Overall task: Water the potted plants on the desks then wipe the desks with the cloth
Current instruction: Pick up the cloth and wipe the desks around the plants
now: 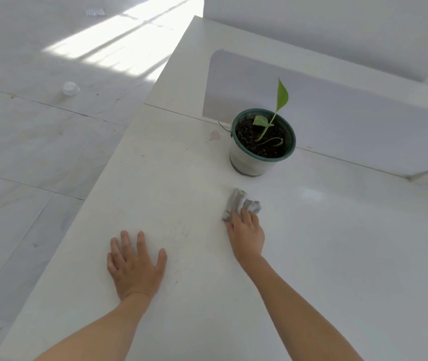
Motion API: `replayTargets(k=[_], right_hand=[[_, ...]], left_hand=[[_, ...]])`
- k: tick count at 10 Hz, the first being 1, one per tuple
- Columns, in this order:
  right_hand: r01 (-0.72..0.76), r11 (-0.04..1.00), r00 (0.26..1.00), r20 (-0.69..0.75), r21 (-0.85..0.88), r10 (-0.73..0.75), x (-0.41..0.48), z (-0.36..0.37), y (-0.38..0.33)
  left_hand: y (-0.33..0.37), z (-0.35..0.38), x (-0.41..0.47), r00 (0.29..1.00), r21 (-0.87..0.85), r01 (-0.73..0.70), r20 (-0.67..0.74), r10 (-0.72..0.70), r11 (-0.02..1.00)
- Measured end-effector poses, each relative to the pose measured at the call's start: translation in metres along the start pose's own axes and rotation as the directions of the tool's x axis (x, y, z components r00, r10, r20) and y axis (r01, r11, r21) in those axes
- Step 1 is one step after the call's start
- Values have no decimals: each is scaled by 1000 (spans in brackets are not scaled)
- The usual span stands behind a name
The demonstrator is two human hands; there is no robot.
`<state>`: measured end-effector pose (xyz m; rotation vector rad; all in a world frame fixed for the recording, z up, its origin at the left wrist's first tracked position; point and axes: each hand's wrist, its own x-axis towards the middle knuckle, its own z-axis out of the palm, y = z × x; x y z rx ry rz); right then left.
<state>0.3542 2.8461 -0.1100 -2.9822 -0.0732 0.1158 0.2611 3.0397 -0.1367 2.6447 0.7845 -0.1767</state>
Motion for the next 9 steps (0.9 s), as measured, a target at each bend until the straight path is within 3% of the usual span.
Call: replayTargets(k=[1, 2, 3, 4, 5, 6, 7, 8, 9], right_hand=[[105, 994, 994, 5, 10, -105, -12, 0, -29], [-16, 952, 990, 137, 304, -28, -8, -8, -61], [-182, 794, 965, 262, 581, 29, 1, -23, -93], [-34, 790, 975, 195, 612, -109, 7, -37, -125], [166, 828, 931, 191, 536, -311, 12, -32, -150], [334, 844, 841, 271, 420, -468, 13, -17, -167], [458, 857, 790, 335, 236, -514, 12, -7, -170], [472, 871, 789, 374, 138, -487, 11, 4, -160], [437, 886, 776, 434, 155, -459, 10, 6, -148]], left_hand=[[0, 0, 0, 1000, -11, -5, 1, 5, 1000], [-1, 1, -1, 1000, -2, -10, -18, 10, 1000], [-2, 1, -2, 1000, 10, -7, -12, 7, 1000], [-3, -1, -3, 1000, 5, 5, 8, -5, 1000], [-2, -2, -2, 999, 34, 7, 47, -8, 999], [-2, -1, 0, 999, -5, -10, 32, 10, 1000], [-1, -4, -1, 998, -17, -15, 64, 16, 1000], [-1, -4, -1, 998, -2, -8, 65, 8, 1000], [-2, -3, -2, 999, 7, 9, 39, -10, 1000]])
